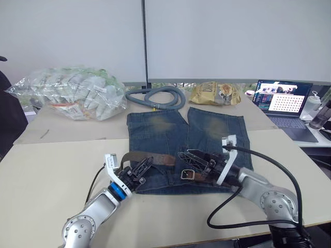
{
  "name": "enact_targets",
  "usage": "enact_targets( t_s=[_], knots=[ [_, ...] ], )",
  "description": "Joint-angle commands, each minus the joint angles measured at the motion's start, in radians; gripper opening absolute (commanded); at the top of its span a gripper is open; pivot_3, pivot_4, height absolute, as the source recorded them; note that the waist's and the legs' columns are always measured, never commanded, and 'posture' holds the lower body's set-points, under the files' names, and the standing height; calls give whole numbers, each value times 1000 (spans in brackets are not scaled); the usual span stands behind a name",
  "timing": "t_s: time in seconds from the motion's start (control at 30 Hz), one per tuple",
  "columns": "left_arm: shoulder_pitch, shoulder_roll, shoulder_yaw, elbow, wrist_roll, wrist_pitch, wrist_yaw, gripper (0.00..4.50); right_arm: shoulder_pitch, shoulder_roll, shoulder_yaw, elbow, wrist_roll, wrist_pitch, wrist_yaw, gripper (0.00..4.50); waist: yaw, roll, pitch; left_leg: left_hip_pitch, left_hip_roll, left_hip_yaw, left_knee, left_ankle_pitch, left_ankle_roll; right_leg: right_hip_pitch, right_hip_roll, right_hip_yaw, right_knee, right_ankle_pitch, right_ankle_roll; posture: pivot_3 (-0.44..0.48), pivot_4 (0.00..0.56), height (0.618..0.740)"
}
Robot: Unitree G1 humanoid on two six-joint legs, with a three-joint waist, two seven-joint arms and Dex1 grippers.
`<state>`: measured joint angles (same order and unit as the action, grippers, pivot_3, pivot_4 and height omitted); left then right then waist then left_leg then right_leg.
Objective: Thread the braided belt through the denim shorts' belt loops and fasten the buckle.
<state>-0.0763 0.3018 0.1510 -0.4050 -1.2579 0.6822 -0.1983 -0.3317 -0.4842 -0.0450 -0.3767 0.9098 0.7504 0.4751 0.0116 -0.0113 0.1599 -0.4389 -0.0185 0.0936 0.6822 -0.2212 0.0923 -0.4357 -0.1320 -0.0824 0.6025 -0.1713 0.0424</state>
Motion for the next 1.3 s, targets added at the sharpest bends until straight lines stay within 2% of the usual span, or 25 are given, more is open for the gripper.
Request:
enact_targets(
  t_s=[0.03, 0.17, 0.23, 0.43, 0.8, 1.03, 1.3],
  knots=[
    [-2, 43, 25, -74, -12, 22, 20, 0, 8, -64, 85, -3, -198, -145, 117, 4466, 1, 0, 0, 0, 0, 0, 0, 1, -1, 0, 0, 0, 0, 0, 0, 0, 150, 740],
    [7, 105, 16, -113, -3, 71, 66, 0, 18, -108, 159, 58, -361, -270, 207, 4466, 2, 0, 0, 0, -1, 0, 0, 2, -4, 0, 0, 2, -1, 0, 0, 0, 150, 740],
    [16, 165, -14, -141, 57, 113, 89, 0, 25, -100, 155, 100, -414, -365, 242, 4466, 3, 0, 0, 0, -1, 0, 0, 3, -4, 0, 0, 2, -1, 0, 0, 0, 150, 740],
    [19, 182, -16, -134, 140, 114, 120, 0, 103, -122, 83, 114, -402, -496, 397, 4466, 8, 0, 0, 0, 0, 0, 0, 3, -5, 1, 0, 2, -3, 0, 0, 0, 150, 740],
    [-6, 143, -71, -106, 222, 161, 132, 0, 142, -92, 71, 118, -451, -542, 416, 4466, 13, 0, 0, 1, 0, 0, 0, 2, -7, 1, 0, 3, -3, 0, 0, 0, 150, 740],
    [-48, 52, -153, -49, 354, 143, 152, 0, 169, -88, 63, 90, -454, -534, 408, 4466, 26, 0, 0, 1, 0, 0, 0, 2, -7, 1, 0, 4, -3, 0, 0, 0, 150, 740],
    [-54, 23, -143, -47, 394, 181, 156, 0, 184, -87, 55, 77, -448, -524, 405, 4466, 29, -1, 0, 1, 0, 0, 0, 2, -6, 1, 0, 4, -2, 0, 0, 0, 150, 740]
  ],
)
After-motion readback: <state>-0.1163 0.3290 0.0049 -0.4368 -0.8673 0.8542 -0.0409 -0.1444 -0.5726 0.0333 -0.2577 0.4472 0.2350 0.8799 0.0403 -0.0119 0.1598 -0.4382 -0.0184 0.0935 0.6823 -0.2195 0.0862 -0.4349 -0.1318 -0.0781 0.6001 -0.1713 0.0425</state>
